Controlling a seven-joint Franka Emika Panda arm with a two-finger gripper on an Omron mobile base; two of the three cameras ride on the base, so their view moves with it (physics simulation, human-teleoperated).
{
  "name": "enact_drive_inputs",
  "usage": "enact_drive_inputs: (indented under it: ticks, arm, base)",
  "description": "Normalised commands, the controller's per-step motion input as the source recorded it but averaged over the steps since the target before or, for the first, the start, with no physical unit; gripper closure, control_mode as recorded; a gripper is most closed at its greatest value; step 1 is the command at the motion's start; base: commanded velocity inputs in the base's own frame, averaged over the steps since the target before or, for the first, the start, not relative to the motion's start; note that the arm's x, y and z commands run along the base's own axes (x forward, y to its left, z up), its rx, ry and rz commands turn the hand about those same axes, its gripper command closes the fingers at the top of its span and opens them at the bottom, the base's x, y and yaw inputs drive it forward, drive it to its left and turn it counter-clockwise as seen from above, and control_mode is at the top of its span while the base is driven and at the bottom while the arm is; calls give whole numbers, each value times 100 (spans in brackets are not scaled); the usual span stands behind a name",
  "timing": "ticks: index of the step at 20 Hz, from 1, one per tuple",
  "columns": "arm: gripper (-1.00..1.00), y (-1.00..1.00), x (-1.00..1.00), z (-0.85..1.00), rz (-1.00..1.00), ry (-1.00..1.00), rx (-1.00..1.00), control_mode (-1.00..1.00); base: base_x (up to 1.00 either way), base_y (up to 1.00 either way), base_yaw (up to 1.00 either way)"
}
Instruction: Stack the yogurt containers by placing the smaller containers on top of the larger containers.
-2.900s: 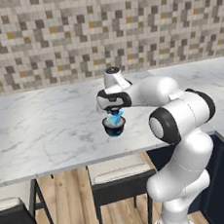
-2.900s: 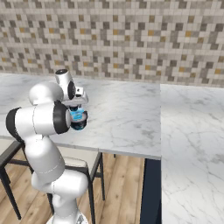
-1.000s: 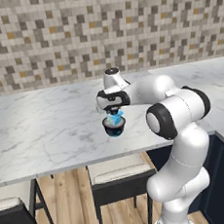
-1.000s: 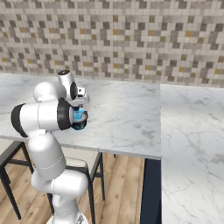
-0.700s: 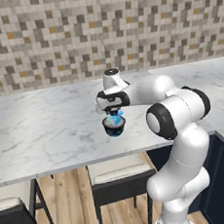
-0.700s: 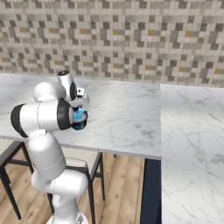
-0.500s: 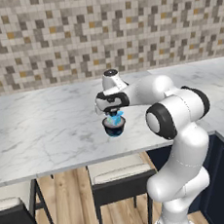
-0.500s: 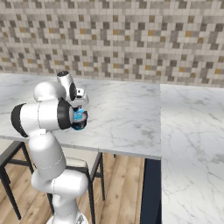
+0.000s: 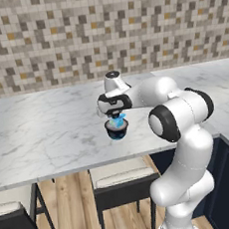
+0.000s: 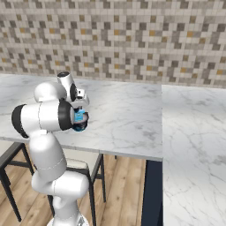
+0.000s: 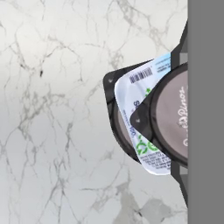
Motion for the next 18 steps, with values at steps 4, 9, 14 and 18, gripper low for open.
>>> enact_drive_inputs:
  ticks: [4,9,14,18]
  arm:
    - [100,0,-4,-12,0,0,0,-100]
    - [-100,0,-1,-12,0,0,0,-100]
    - [-100,-2,-1,-5,-1,0,-2,-100]
    - [-100,-6,-2,0,0,0,-3,-100]
  base:
    - [0,0,0]
    - [0,0,0]
    - [0,0,0]
    - [0,0,0]
